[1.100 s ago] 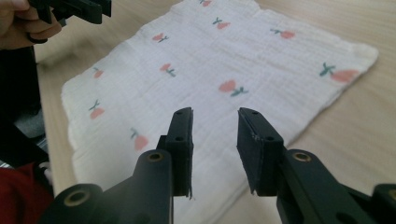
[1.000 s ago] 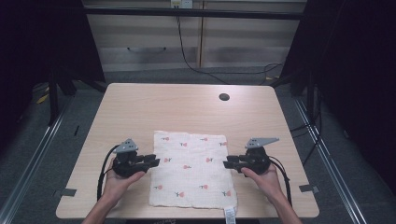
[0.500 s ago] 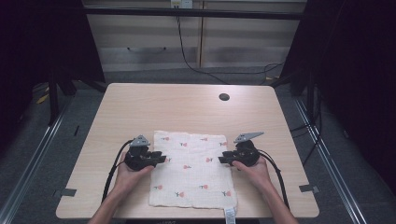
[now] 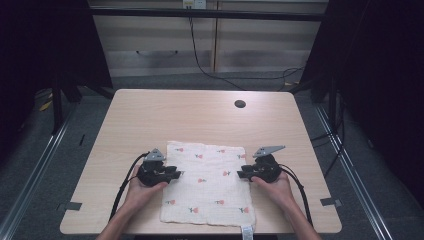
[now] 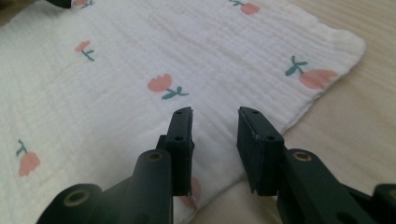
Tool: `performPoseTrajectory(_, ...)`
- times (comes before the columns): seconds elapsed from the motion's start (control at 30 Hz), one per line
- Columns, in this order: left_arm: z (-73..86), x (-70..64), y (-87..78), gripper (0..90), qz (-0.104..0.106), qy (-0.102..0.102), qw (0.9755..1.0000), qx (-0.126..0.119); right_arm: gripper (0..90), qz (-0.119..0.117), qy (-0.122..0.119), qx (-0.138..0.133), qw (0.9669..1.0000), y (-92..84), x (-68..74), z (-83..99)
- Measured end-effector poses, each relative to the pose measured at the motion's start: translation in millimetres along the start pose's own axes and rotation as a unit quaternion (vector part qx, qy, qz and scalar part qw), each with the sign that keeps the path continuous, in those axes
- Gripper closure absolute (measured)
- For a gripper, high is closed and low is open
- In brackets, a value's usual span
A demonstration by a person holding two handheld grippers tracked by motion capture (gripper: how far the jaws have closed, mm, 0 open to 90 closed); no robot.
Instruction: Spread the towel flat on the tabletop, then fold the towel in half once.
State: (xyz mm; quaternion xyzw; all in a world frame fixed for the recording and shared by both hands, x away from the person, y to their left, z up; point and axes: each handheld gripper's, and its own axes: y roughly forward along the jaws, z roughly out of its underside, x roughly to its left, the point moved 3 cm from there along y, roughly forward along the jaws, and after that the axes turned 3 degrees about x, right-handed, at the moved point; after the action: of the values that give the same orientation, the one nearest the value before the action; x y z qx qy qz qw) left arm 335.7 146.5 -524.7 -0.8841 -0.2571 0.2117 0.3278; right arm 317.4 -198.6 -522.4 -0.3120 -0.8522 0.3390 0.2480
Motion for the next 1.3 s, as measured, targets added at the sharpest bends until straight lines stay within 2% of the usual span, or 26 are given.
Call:
performPoseTrajectory(0.07,0.8,-3.1,-0.7,68.6,0.001,0.006,1.0000,0.004,66.0,0.005,-0.006,0.003,1.0000,-2.0,4.4,2.7)
performPoseTrajectory(0.23,4.0,-10.1,-3.6,68.6,0.000,0.015,0.9998,0.012,66.1,-0.002,0.006,-0.004,1.0000,-5.1,4.7,7.8)
performPoseTrajectory(0.37,5.9,-12.3,-5.4,68.6,0.002,0.014,0.9998,0.014,66.1,-0.005,0.008,-0.005,0.9999,-5.2,5.0,8.1)
performPoseTrajectory(0.47,5.5,-10.2,-5.0,68.5,0.009,0.011,0.9998,0.012,62.9,-0.004,0.000,0.000,1.0000,-5.4,4.1,5.3)
performPoseTrajectory(0.6,5.5,-10.4,-5.0,68.5,0.009,0.013,0.9998,0.012,62.2,-0.001,0.009,-0.021,0.9997,-7.6,-3.5,-3.8)
performPoseTrajectory(0.63,5.6,-10.1,-5.1,68.5,0.009,0.014,0.9998,0.012,62.2,0.007,0.017,-0.029,0.9994,-6.8,-12.5,-11.1)
performPoseTrajectory(0.77,6.3,-8.8,-5.3,68.6,0.014,0.012,0.9998,0.009,61.5,0.014,0.026,-0.031,0.9991,-1.5,-23.7,-19.3)
performPoseTrajectory(0.8,6.8,-8.2,-5.2,68.6,0.017,0.008,0.9998,0.006,61.0,0.021,0.027,-0.038,0.9987,3.0,-31.1,-26.9)
performPoseTrajectory(0.97,6.9,-8.9,-5.0,68.6,0.012,0.014,0.9998,0.006,59.9,0.031,0.032,-0.034,0.9984,11.0,-45.0,-41.0)
performPoseTrajectory(1.0,6.9,-9.0,-4.7,68.6,0.012,0.014,0.9998,0.004,59.8,0.035,0.031,-0.034,0.9983,13.0,-49.0,-42.0)
performPoseTrajectory(1.1,7.2,-8.6,-4.5,68.6,0.014,0.010,0.9998,0.001,59.7,0.040,0.046,-0.038,0.9974,18.2,-58.4,-39.9)
performPoseTrajectory(1.2,7.4,-8.3,-4.6,68.5,0.014,0.009,0.9999,0.000,59.7,0.041,0.052,-0.036,0.9972,21.0,-60.0,-37.5)
performPoseTrajectory(1.3,7.4,-7.9,-4.5,68.6,0.017,0.007,0.9998,0.000,59.7,0.041,0.045,-0.030,0.9977,23.2,-57.5,-38.0)
